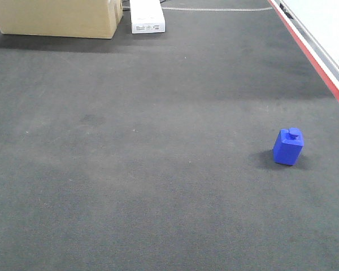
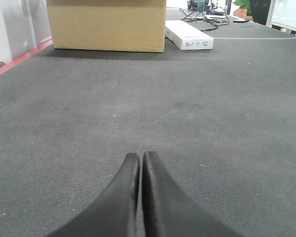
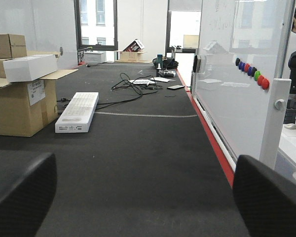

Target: Pour parts from conveyor to right shelf

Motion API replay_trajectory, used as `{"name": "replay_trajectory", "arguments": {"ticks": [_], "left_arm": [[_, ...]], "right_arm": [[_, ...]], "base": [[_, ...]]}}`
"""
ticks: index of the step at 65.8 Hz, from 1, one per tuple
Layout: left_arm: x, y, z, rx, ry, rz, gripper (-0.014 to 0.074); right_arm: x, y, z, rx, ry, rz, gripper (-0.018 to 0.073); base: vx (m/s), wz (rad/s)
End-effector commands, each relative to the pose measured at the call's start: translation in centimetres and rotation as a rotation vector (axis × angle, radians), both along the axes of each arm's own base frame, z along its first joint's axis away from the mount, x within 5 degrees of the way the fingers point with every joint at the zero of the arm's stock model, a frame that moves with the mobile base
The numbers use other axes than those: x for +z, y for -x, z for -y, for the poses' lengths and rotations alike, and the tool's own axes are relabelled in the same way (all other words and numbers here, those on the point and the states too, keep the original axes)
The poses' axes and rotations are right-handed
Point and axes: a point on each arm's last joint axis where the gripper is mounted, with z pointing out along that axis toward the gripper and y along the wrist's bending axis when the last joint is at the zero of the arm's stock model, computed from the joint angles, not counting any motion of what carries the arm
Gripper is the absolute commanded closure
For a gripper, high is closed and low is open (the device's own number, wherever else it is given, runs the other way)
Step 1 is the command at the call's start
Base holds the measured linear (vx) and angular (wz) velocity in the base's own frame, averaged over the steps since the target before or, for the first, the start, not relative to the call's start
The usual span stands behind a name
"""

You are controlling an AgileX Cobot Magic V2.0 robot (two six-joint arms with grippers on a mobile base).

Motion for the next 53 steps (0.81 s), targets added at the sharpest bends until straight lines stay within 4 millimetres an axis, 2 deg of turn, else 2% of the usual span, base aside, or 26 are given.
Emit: {"name": "replay_trajectory", "arguments": {"ticks": [1, 10, 16, 34, 42, 53], "left_arm": [[1.4, 0.1, 0.0, 0.002, 0.014, 0.105, 0.0603], [1.4, 0.1, 0.0, 0.002, 0.014, 0.105, 0.0603], [1.4, 0.1, 0.0, 0.002, 0.014, 0.105, 0.0603], [1.4, 0.1, 0.0, 0.002, 0.014, 0.105, 0.0603], [1.4, 0.1, 0.0, 0.002, 0.014, 0.105, 0.0603], [1.4, 0.1, 0.0, 0.002, 0.014, 0.105, 0.0603]], "right_arm": [[1.6, 0.1, 0.1, -0.003, -0.021, 0.048, -0.0134], [1.5, -1.0, 0.1, -0.016, -0.08, -0.177, -0.0115], [1.7, -2.9, 0.2, -0.028, -0.085, -0.335, -0.0109], [1.3, -11.4, 0.2, -0.059, -0.081, -0.728, -0.0095], [0.2, -15.7, 0.2, -0.072, -0.078, -0.881, -0.009], [-1.4, -20.6, 0.2, -0.08, -0.065, -1.046, -0.0085]], "base": [[0.0, 0.0], [0.0, 0.0], [0.0, 0.0], [0.0, 0.0], [0.0, 0.0], [0.0, 0.0]]}}
